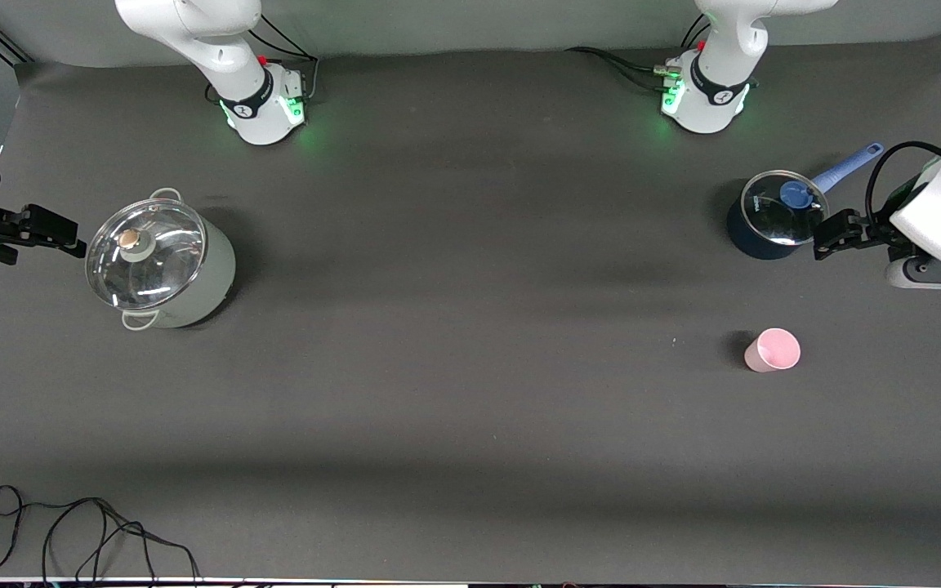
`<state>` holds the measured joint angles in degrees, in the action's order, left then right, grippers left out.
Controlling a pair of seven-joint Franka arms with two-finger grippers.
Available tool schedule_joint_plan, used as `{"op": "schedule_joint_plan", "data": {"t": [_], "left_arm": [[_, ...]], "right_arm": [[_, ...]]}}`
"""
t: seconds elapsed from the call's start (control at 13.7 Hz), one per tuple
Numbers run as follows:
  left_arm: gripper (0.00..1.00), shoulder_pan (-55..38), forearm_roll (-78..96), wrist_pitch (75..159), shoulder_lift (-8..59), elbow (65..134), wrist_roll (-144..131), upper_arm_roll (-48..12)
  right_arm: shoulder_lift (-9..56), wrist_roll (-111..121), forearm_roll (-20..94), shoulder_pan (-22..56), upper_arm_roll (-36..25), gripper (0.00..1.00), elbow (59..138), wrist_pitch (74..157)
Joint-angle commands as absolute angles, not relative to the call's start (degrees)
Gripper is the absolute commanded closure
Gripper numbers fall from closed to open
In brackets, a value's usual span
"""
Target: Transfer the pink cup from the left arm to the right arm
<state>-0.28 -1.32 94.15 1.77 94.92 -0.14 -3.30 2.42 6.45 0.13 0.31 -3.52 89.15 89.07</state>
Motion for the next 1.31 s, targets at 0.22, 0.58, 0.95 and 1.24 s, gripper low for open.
{"op": "schedule_joint_plan", "data": {"t": [0.22,0.58,0.95,1.24], "left_arm": [[0.00,-0.5,-0.9,94.2,1.2,95.5,0.3,-2.9],[0.00,-0.3,-0.9,94.1,1.2,95.5,0.3,-2.9],[0.00,-0.3,-0.9,94.1,1.2,95.5,0.3,-2.9],[0.00,-0.3,-0.9,93.9,1.2,95.5,0.3,-2.8]], "right_arm": [[2.2,7.7,-0.2,0.6,-3.8,0.00,88.6,88.4],[2.2,7.7,-0.2,0.6,-4.0,0.00,88.4,88.4],[2.2,7.6,0.1,0.5,-4.1,0.00,88.2,88.4],[2.3,7.6,-0.1,0.6,-3.9,0.00,87.9,88.5]]}}
